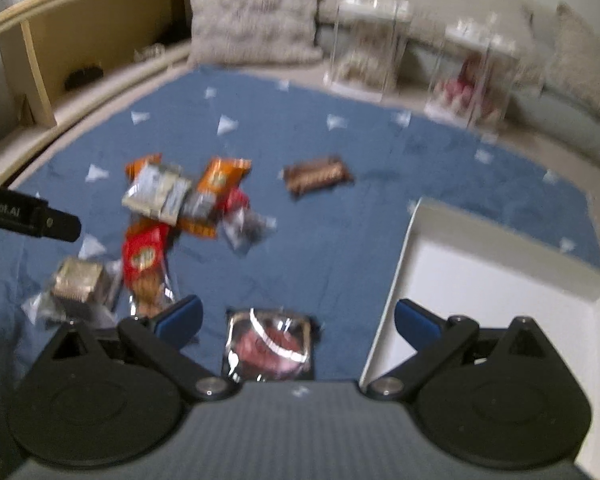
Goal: Organize snacks
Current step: 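Lower left tool onto gold square cake while right tool lowers onto round red cake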
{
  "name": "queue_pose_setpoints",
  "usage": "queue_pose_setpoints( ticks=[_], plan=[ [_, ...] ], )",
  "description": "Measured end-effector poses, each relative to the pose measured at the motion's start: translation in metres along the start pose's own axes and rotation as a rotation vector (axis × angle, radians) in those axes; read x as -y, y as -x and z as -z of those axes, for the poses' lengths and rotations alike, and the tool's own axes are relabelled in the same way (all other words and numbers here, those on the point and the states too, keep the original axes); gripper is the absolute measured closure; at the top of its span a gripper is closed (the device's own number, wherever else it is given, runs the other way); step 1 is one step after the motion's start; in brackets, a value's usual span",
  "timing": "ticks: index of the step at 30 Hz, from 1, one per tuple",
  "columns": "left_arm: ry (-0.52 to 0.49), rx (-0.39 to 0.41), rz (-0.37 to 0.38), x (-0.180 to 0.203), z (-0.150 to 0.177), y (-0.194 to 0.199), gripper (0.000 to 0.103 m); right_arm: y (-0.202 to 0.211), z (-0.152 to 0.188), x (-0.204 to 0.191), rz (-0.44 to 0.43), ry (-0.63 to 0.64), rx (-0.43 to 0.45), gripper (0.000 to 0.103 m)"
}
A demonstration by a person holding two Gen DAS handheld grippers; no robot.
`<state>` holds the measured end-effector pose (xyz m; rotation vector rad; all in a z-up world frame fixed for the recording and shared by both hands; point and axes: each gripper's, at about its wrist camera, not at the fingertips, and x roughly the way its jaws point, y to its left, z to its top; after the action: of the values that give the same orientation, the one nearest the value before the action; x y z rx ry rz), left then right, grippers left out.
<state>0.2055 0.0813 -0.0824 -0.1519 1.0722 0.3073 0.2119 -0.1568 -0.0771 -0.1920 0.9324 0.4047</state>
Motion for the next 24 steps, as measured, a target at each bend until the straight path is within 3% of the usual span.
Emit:
queue_pose_setpoints(
  ticks=[6,15,21,24],
  plan=[
    [-0.001,-0.092,-0.053,0.001,0.004,-0.033,0.0,-0.022,-0.007,0.011,-0.069,-0.121,-0.092,0.0],
    [0.015,-0.166,-0.094,-0.001,0.008,-0.056,0.0,-0.059,-0.012,0.016,-0.099,-0.177,-0.218,0.0],
    [0.001,-0.172,-0.067,-0.013,0.014,-0.057,0.0,-0.069,-0.013,0.014,-0.124,-0.202,-0.251,0.002],
    [0.018,-0.207,-0.061,-0.021,0.018,-0.059,0.0,-0.071,-0.013,0.015,-0.141,-0.213,-0.272,0.009]
  ],
)
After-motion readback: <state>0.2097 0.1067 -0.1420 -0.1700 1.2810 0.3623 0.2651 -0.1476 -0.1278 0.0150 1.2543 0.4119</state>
